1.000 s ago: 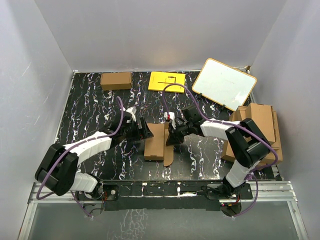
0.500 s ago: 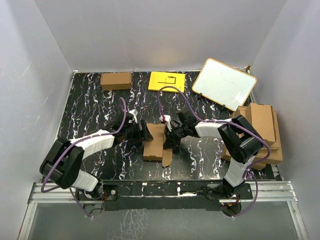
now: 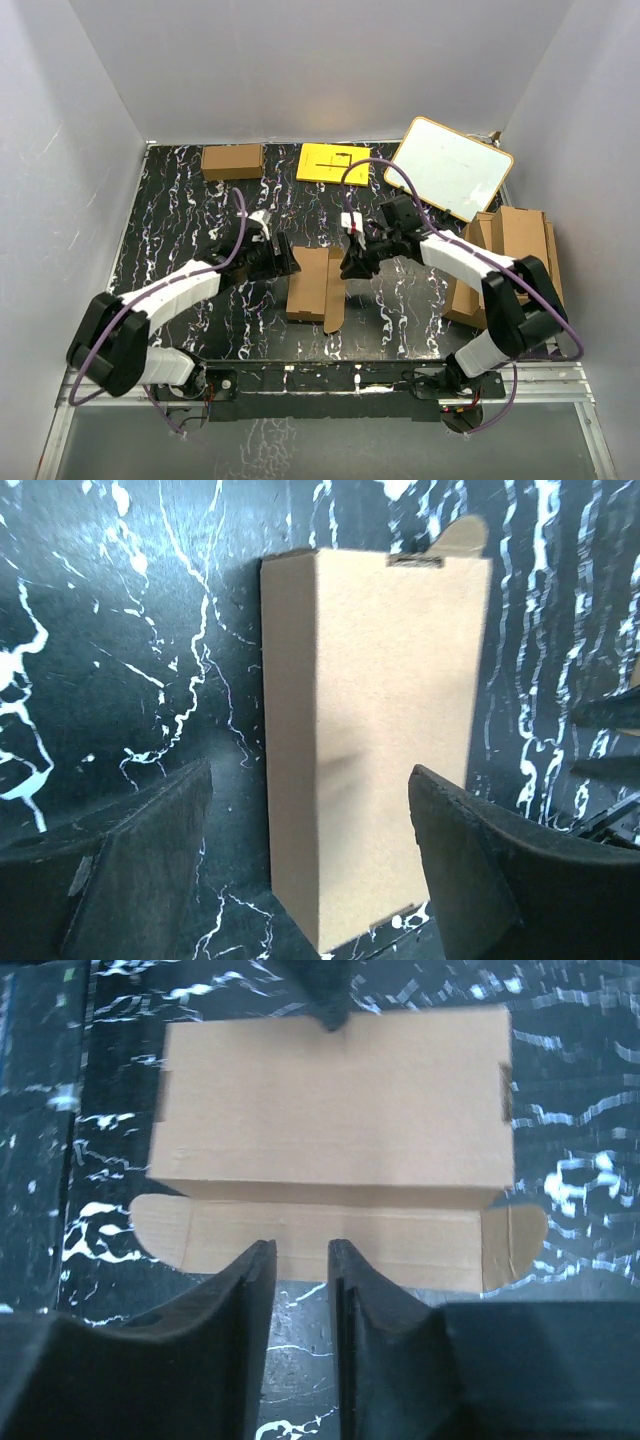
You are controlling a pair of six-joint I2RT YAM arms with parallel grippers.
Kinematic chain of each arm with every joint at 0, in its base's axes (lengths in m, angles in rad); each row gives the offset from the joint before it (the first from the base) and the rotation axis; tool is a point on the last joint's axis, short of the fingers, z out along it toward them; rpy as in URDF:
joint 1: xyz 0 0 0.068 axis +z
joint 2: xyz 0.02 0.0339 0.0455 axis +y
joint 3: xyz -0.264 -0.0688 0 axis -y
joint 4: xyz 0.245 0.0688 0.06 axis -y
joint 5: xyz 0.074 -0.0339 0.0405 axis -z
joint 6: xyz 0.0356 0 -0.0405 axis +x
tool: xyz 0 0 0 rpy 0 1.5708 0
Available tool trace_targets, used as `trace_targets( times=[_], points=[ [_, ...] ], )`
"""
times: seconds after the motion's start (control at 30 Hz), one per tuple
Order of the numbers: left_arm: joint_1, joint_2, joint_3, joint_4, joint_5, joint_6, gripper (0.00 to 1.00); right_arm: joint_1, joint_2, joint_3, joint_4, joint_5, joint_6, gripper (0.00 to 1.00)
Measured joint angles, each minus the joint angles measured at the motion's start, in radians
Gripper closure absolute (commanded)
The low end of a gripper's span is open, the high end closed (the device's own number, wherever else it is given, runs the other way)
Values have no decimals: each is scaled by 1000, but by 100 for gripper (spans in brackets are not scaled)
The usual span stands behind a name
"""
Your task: Fold the paper box
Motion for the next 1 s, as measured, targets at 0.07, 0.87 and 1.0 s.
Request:
trace_targets(
  times=[0.07, 0.87, 1.0],
  points=[
    [0, -55, 0, -11, -18, 3, 23, 1, -54, -18, -34, -48, -97, 50],
    [5, -224, -166, 188, 29, -77, 22, 121, -37, -137, 69, 56, -277, 87],
    [5, -183, -167, 201, 36, -73, 25, 130, 13, -137, 105, 120, -220, 87]
  ],
)
